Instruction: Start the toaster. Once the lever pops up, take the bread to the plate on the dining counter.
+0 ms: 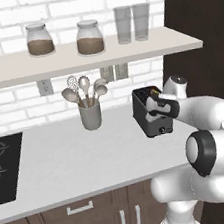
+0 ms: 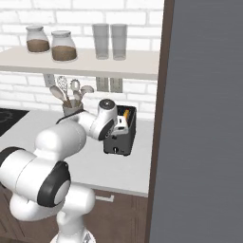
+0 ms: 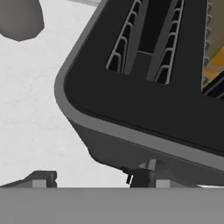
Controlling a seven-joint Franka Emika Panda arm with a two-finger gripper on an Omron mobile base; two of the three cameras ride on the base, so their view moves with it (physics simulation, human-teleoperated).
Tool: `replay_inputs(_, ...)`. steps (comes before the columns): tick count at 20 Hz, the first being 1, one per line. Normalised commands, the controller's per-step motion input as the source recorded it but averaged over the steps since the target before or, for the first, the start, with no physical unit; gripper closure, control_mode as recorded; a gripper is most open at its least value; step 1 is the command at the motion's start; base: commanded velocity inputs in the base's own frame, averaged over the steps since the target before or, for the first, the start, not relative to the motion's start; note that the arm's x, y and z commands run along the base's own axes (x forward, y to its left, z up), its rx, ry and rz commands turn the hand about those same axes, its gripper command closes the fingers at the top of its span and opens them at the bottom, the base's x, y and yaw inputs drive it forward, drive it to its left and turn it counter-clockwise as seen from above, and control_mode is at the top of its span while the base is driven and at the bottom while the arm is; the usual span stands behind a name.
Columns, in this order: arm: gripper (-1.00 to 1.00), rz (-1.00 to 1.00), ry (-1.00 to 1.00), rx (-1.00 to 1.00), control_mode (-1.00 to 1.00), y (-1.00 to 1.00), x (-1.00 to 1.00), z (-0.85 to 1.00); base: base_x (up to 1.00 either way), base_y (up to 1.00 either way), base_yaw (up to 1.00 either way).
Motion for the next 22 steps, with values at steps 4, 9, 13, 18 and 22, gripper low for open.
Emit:
replay_inputs(4,-1.00,0.00,-0.01,0.00,-1.00,0.11,-0.19,-0.69,0.00,0.00,0.00)
replay_inputs(9,-1.00,-0.05,0.00,0.00,-1.00,0.20,-0.21,-0.93,0.00,0.00,0.00)
replay_inputs(13,-1.00,-0.08,0.00,0.00,-1.00,0.18,-0.22,-1.00,0.00,0.00,0.00)
replay_inputs(18,-1.00,-0.12,0.02,0.04,-1.00,0.22,-0.23,-1.00,0.00,0.00,0.00)
replay_inputs(22,-1.00,-0.14,0.01,0.13,-1.00,0.20,-0.10,-1.00,0.00,0.00,0.00)
